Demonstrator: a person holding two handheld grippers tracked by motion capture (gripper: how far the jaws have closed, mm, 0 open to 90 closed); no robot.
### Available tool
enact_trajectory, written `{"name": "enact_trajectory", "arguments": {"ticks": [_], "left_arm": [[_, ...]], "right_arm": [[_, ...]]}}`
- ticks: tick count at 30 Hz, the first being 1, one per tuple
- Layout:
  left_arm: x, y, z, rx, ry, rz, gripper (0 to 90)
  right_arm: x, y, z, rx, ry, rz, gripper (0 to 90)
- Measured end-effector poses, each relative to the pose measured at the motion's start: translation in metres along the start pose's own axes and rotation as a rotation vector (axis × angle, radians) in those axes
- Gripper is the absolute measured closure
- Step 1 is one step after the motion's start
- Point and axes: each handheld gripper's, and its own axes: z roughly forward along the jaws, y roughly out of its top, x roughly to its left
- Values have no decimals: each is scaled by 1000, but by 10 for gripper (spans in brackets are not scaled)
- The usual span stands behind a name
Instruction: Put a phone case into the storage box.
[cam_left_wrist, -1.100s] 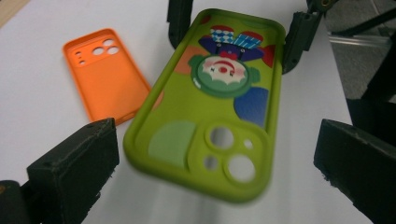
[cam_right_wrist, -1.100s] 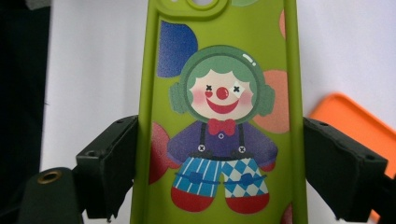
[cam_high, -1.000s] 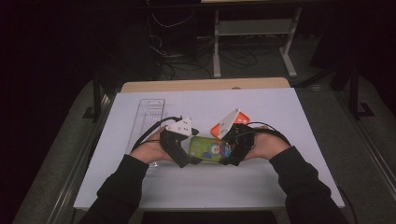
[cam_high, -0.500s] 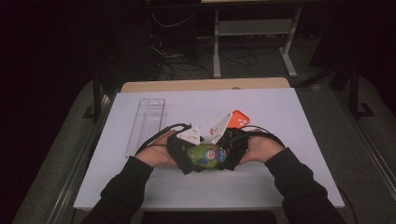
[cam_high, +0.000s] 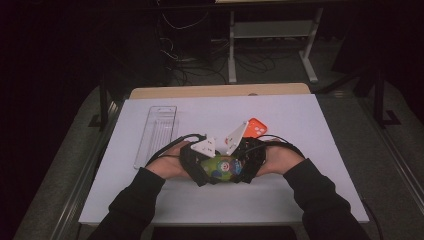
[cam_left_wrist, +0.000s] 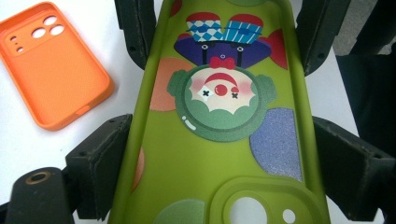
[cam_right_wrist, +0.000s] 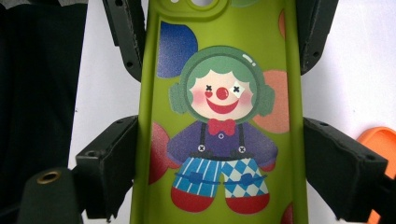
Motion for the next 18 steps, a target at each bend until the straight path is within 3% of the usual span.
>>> {"name": "enact_trajectory", "arguments": {"ticks": [8, 15, 18], "left_arm": [[-3, 1, 0, 6, -10, -9, 144], [-3, 2, -2, 17, -10, 18, 153], [-3, 2, -2, 19, -14, 0, 155]], "right_arm": [[2, 0, 0, 1, 8, 0, 145], [4, -4, 1, -33, -5, -14, 142], [4, -5, 0, -44, -5, 13, 112]]}}
